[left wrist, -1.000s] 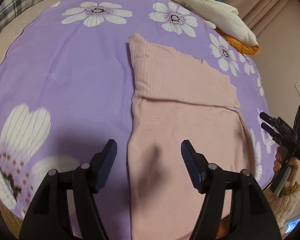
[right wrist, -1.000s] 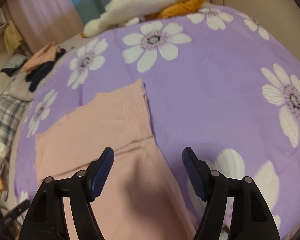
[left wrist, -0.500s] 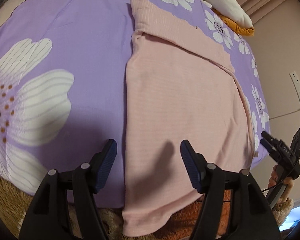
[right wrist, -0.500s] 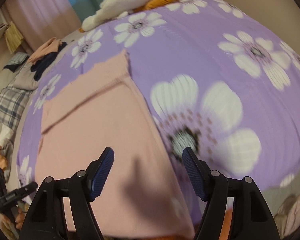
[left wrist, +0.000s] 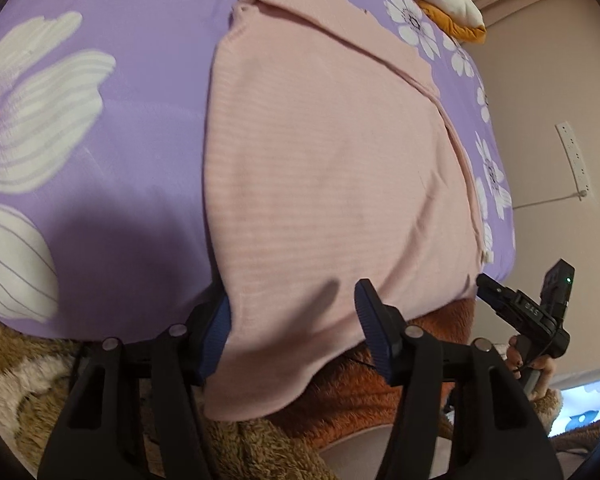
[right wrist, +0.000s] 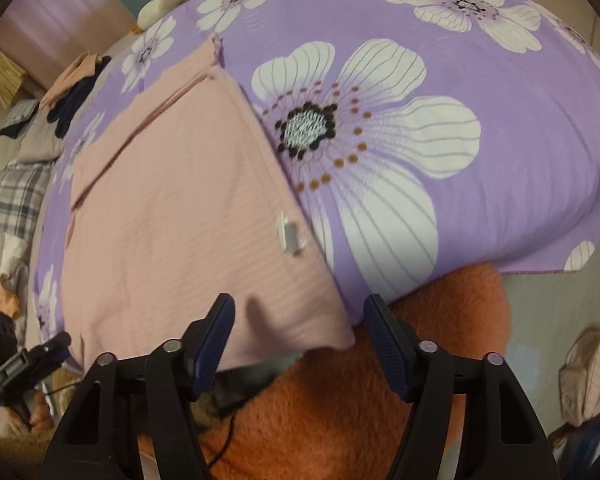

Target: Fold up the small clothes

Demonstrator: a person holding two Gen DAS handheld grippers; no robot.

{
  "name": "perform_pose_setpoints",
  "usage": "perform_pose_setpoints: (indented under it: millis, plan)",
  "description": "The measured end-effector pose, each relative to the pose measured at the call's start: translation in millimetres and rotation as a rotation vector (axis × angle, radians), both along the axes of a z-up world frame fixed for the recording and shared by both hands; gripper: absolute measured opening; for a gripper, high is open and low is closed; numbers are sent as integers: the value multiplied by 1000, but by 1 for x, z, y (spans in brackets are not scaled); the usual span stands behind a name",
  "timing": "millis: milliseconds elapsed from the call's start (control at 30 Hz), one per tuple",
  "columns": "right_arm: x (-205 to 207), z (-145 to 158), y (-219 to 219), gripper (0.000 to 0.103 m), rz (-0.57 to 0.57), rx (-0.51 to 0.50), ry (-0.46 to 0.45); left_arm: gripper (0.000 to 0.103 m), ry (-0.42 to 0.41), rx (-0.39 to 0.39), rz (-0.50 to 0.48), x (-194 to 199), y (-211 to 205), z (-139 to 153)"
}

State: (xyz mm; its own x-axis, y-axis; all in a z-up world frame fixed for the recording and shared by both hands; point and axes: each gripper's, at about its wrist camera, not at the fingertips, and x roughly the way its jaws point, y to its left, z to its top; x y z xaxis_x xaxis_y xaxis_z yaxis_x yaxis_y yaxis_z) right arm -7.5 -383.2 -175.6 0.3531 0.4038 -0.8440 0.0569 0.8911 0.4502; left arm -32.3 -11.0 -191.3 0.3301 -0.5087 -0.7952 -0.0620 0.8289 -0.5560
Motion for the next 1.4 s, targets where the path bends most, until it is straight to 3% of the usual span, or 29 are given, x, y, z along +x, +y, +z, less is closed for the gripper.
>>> perform_pose_setpoints:
  millis: [100, 167, 200, 267, 700, 833, 1067, 1200, 1400]
  plan:
    - [1, -5, 5, 54, 14, 2, 11, 46, 0, 13, -20, -3, -5, -1]
    - [2, -7, 7, 34, 23, -17, 19, 9, 14, 23, -13, -3, -4, -3]
    - [1, -6, 8, 30, 28, -43, 17, 5, 21, 17, -5, -3, -3, -5]
    - [0, -2, 9, 11, 45, -60, 4, 7, 20, 8, 8, -3, -2, -5]
    - [15, 69, 4, 8, 94, 103, -214, 6, -188, -59, 53, 7, 23, 67]
    - [34, 82, 5, 8, 95, 142, -262, 6, -190, -93, 80, 22, 31, 72]
    - [87, 91, 7, 8, 59, 192, -300, 6, -192, -75, 106, 61, 36, 77]
    - [120, 81, 14, 8, 44, 208, -266, 5, -159, -74, 132, 88, 41, 68]
    - [171, 54, 36, 8, 35, 146, -185, 5, -82, -74, 164, 128, 49, 46]
